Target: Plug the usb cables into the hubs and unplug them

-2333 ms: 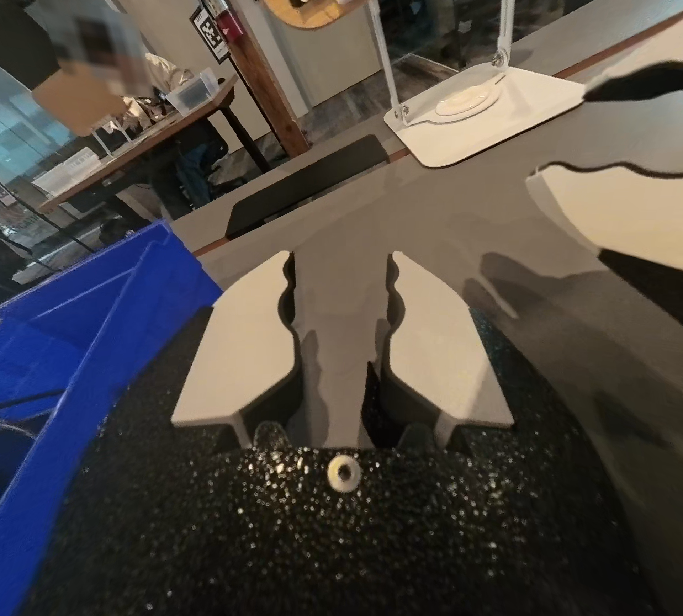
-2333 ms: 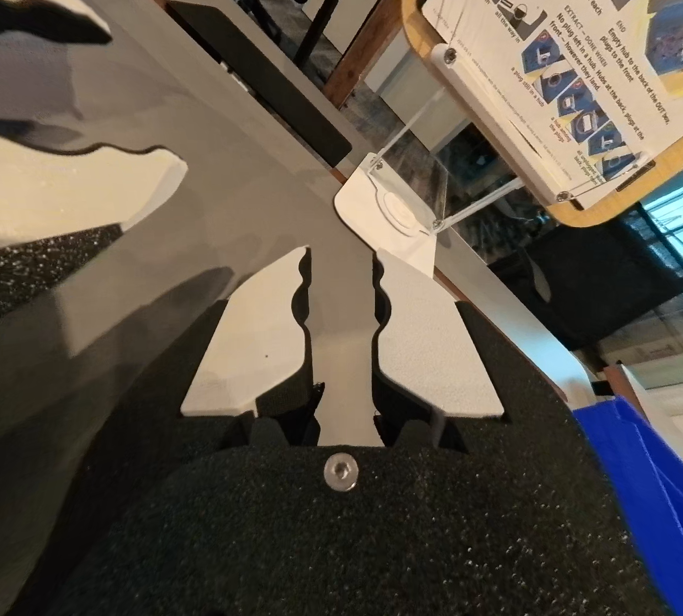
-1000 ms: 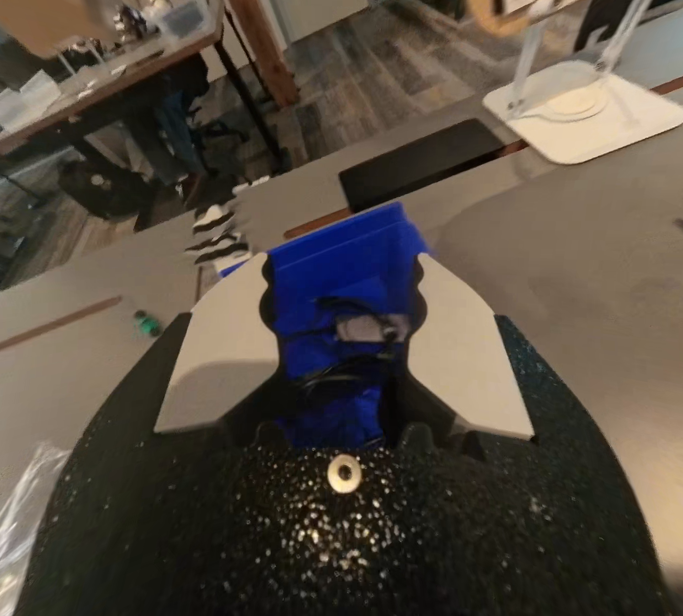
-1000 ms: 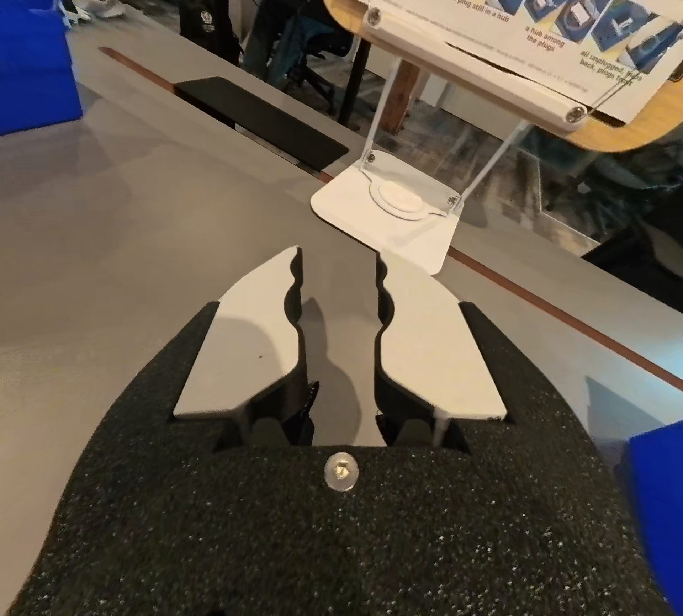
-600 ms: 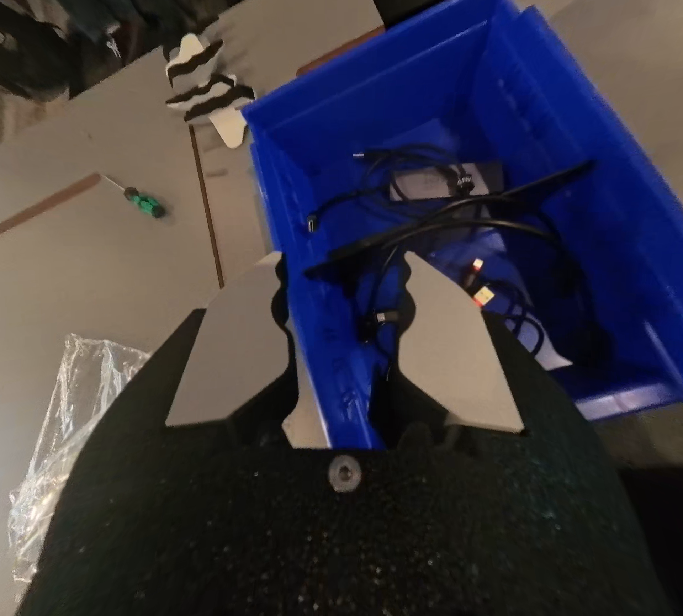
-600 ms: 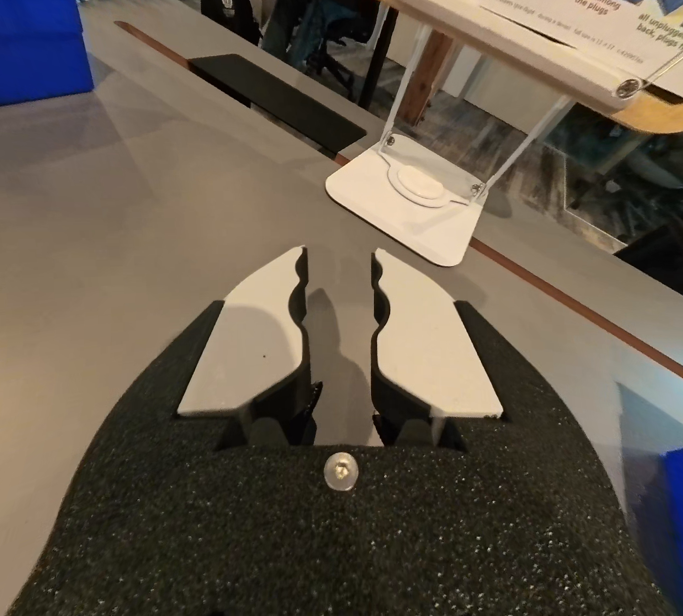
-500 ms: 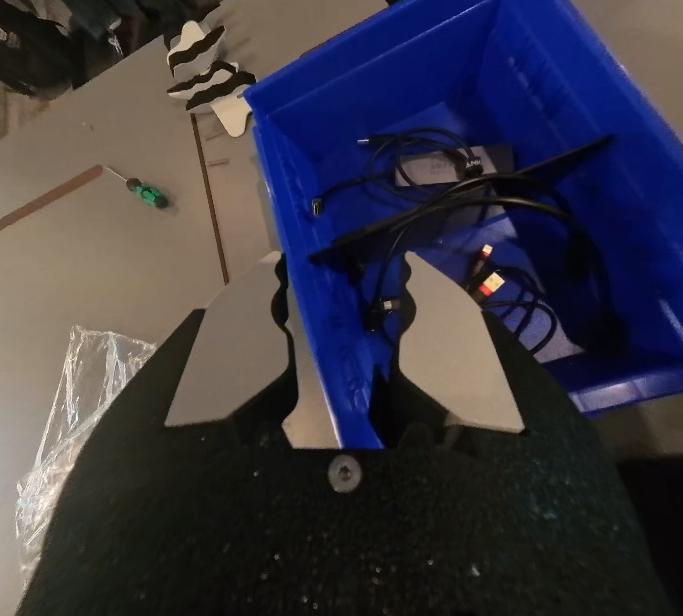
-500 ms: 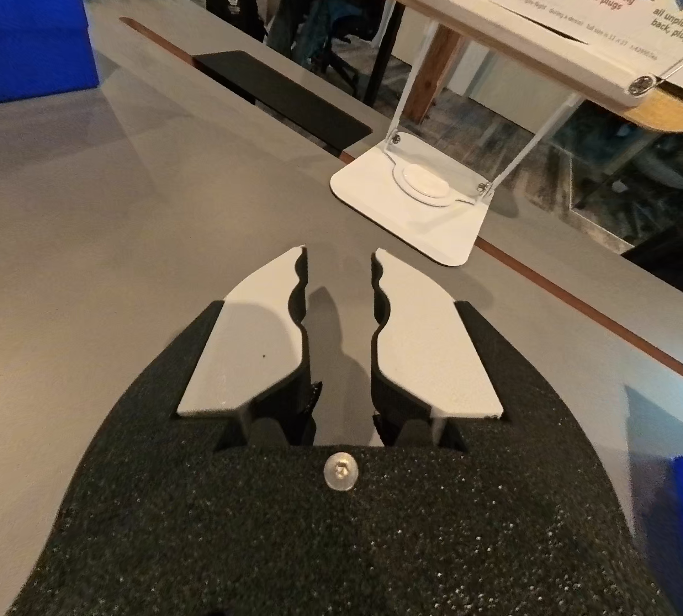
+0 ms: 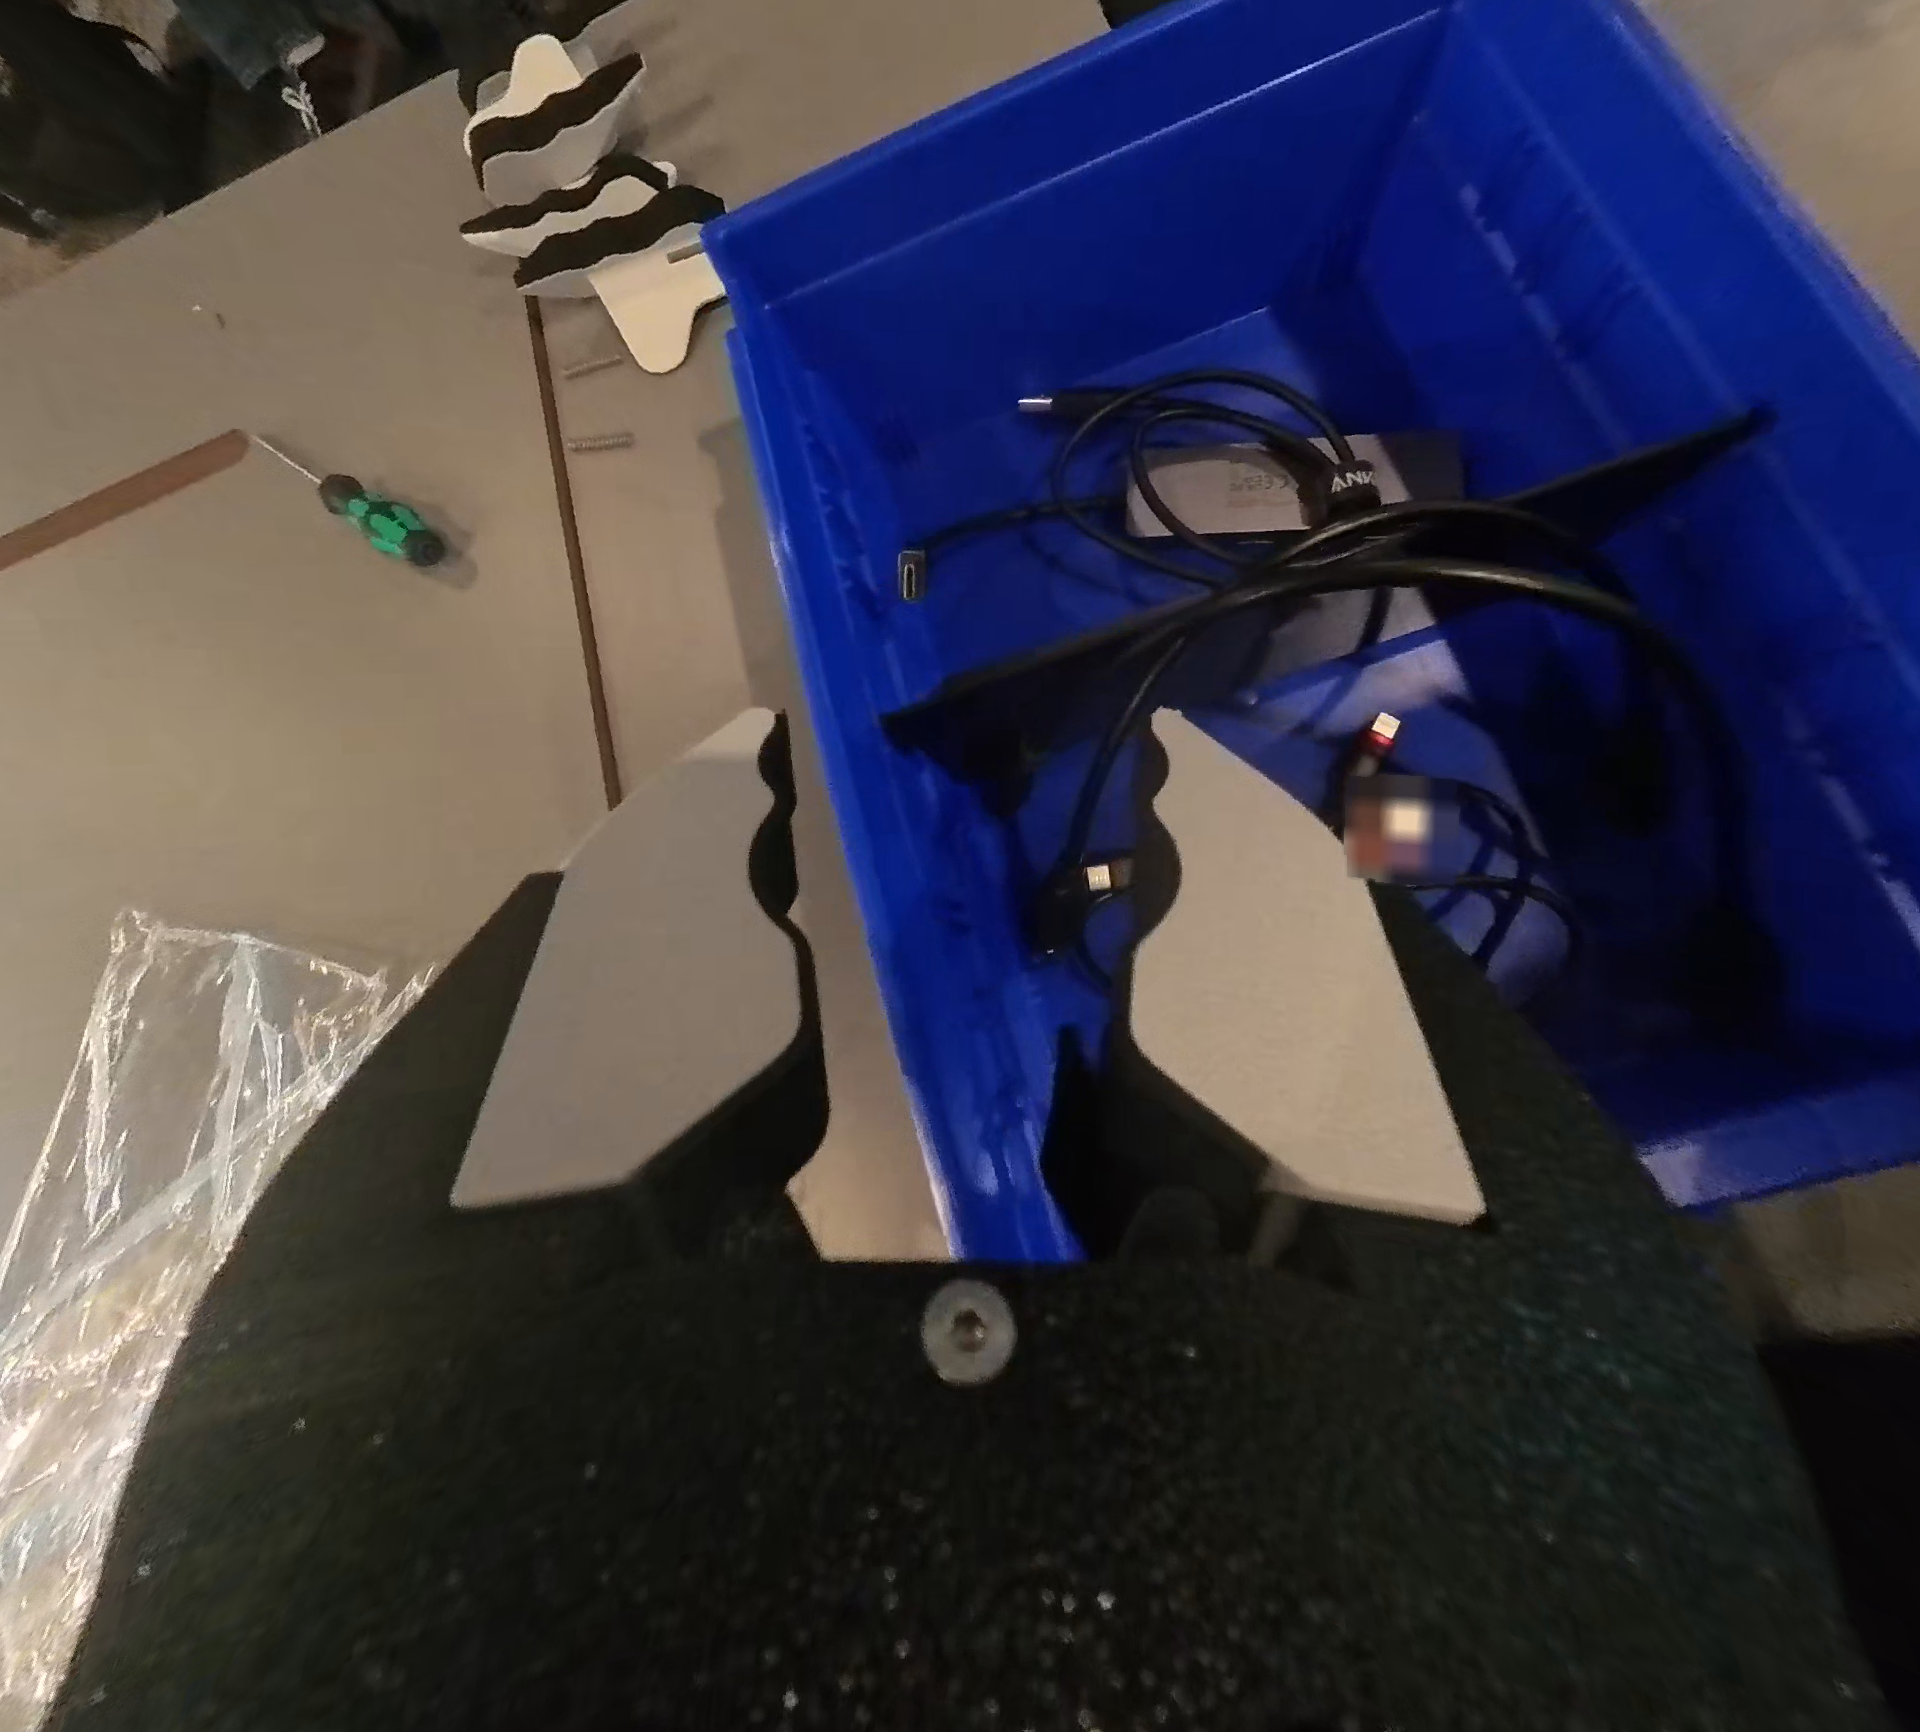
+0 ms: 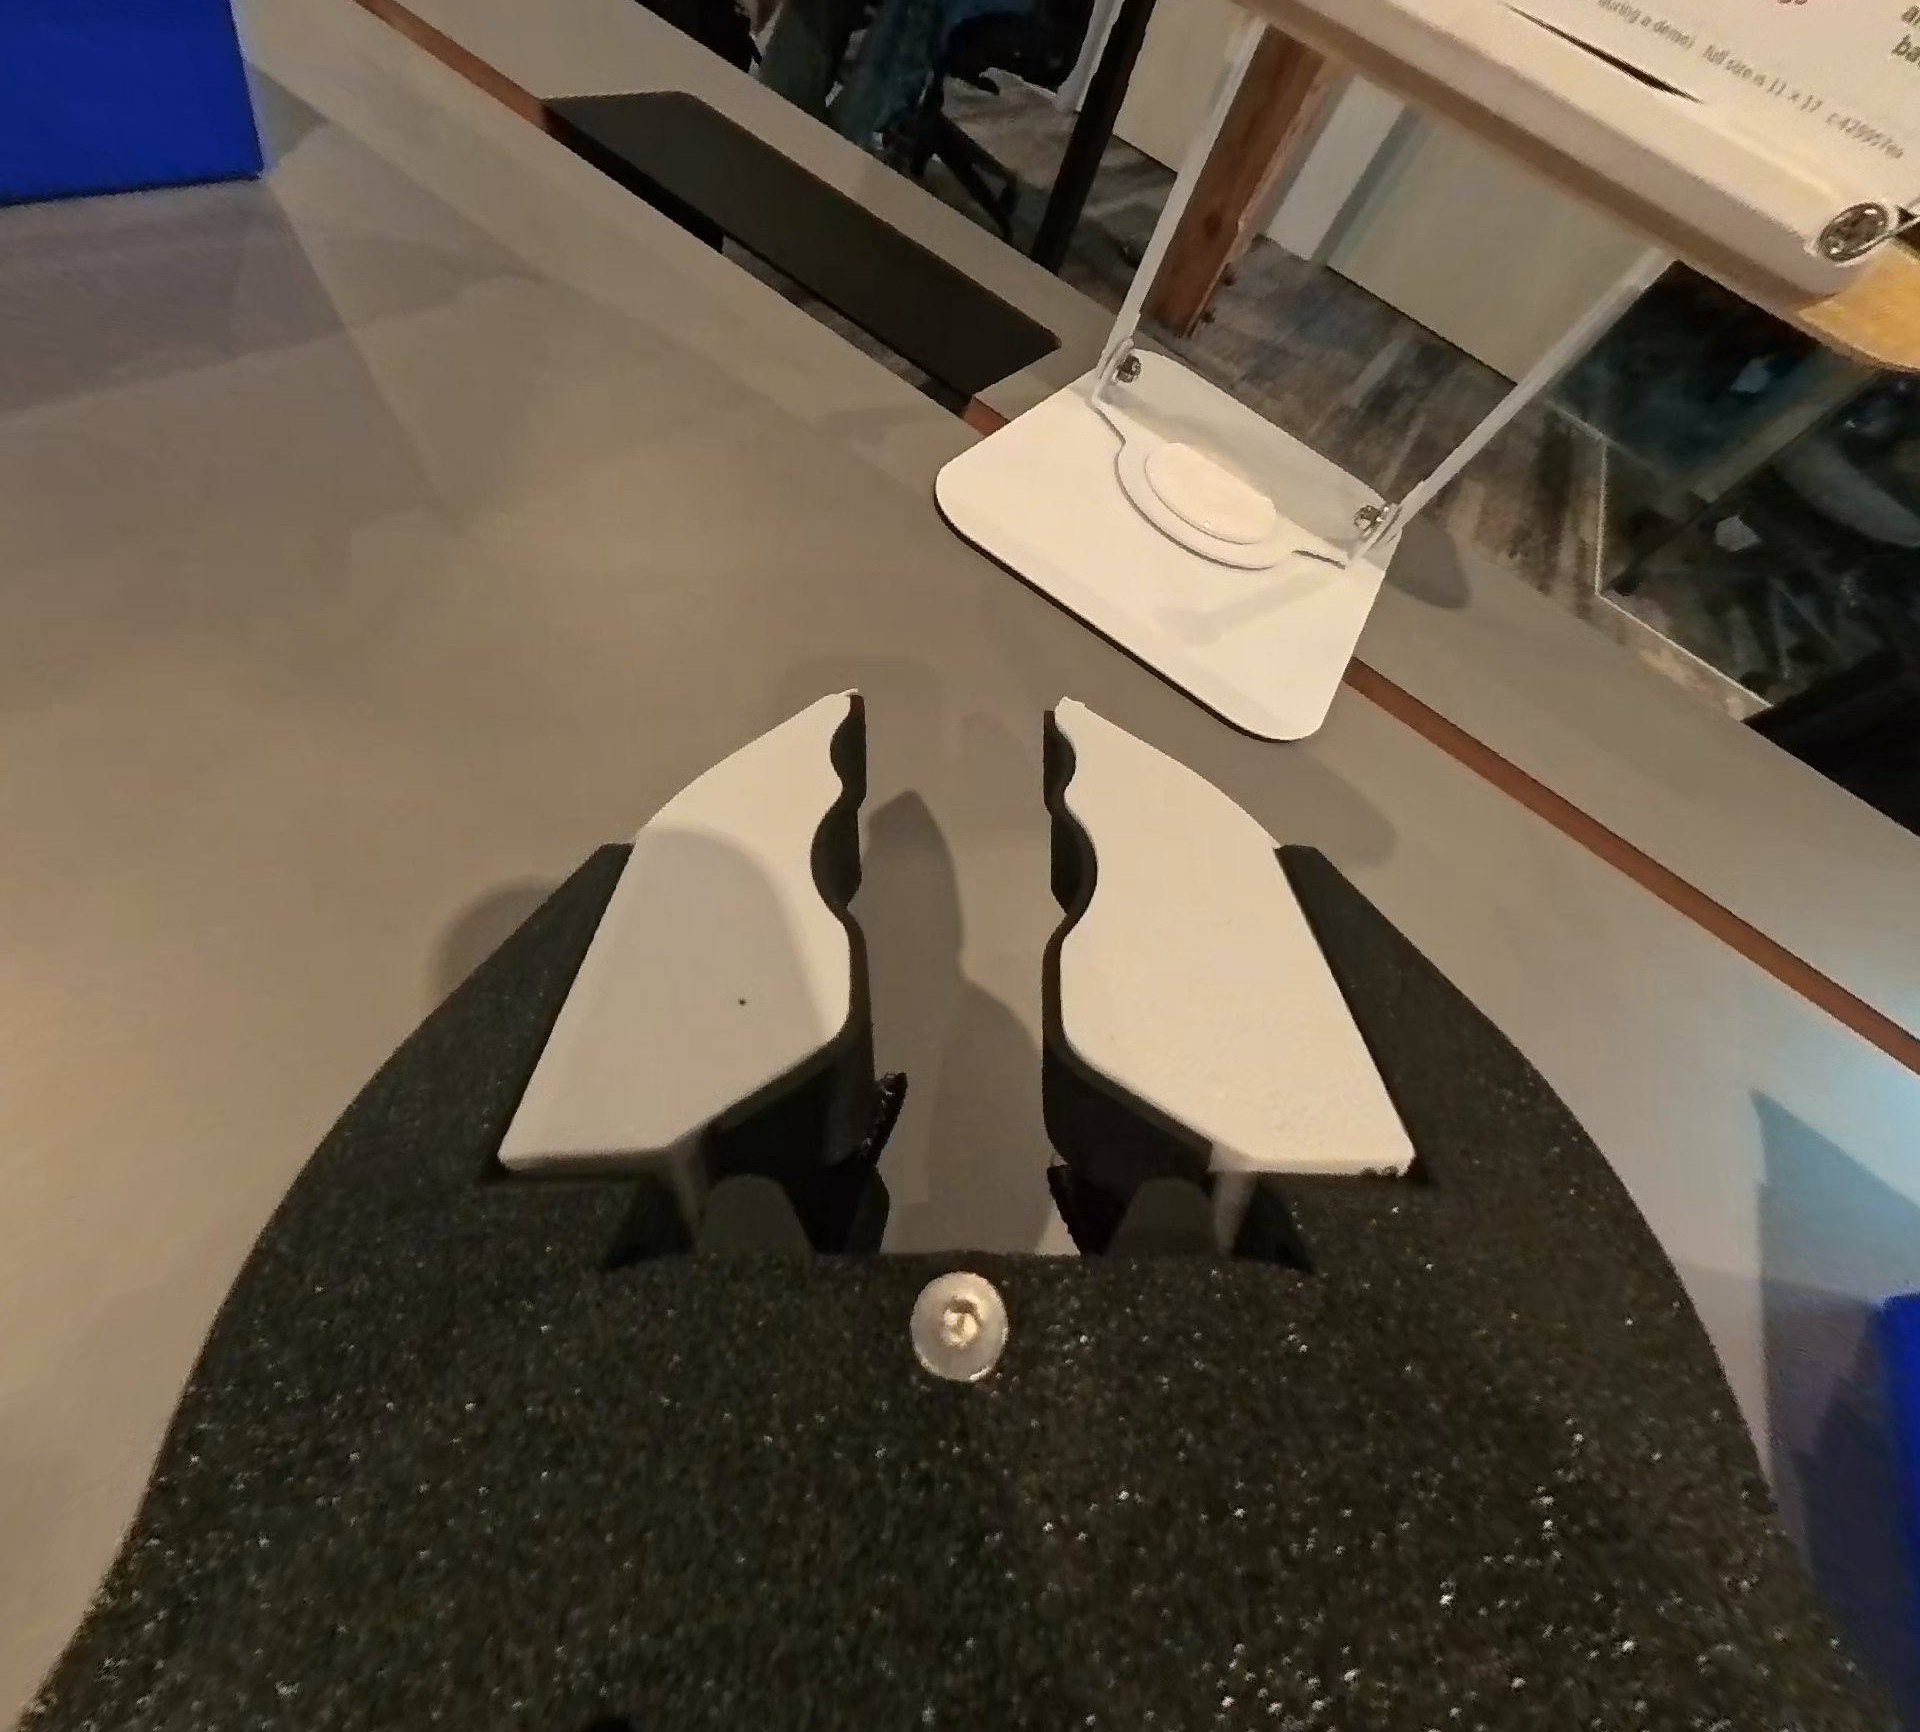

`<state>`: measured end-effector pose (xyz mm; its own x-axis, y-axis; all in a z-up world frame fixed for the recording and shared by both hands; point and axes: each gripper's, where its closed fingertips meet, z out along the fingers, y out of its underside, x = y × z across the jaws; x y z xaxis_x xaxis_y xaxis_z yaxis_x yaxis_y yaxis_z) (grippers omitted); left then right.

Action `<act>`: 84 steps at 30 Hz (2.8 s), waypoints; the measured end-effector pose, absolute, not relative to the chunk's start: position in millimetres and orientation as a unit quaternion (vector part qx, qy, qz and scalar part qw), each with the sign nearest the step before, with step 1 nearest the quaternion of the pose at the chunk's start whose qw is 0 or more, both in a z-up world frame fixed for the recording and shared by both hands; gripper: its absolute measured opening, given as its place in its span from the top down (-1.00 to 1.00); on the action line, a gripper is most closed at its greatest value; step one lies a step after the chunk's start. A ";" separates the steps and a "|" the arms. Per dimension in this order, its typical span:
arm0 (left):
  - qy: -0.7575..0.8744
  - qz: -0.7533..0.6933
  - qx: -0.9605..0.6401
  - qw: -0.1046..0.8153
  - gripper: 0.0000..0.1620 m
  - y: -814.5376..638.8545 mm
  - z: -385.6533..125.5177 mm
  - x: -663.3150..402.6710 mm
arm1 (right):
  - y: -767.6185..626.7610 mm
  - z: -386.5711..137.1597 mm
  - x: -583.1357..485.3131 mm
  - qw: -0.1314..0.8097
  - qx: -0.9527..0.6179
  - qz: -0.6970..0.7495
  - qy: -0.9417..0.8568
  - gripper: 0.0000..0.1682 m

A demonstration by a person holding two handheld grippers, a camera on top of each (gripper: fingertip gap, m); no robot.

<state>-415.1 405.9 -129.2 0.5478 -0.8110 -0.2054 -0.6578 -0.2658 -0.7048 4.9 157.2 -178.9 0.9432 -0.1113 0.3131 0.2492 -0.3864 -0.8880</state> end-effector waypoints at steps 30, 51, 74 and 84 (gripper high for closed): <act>0.577 0.000 -0.758 0.304 0.66 448.1 -161.6 -373.1 | 159.5 -182.8 -4.1 0.550 -0.818 -0.158 -0.058 0.61; 0.602 0.103 -0.758 0.229 0.87 461.5 -187.2 -384.8 | 159.4 -182.7 -3.0 0.549 -0.818 -0.158 -0.060 0.62; 0.594 0.223 -0.613 0.472 0.93 422.1 39.9 -354.2 | 157.6 -169.7 1.6 0.570 -0.803 -0.166 -0.052 0.64; 0.625 0.143 -0.516 0.568 0.93 325.3 115.2 -273.6 | 151.5 -139.9 5.9 0.617 -0.768 -0.167 -0.039 0.64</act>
<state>-273.6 325.3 115.2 0.1776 -0.4833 -0.8573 -0.8080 0.4257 -0.4074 5.9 151.5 -139.9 0.9414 -0.1455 0.3044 0.2657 -0.2362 -0.9347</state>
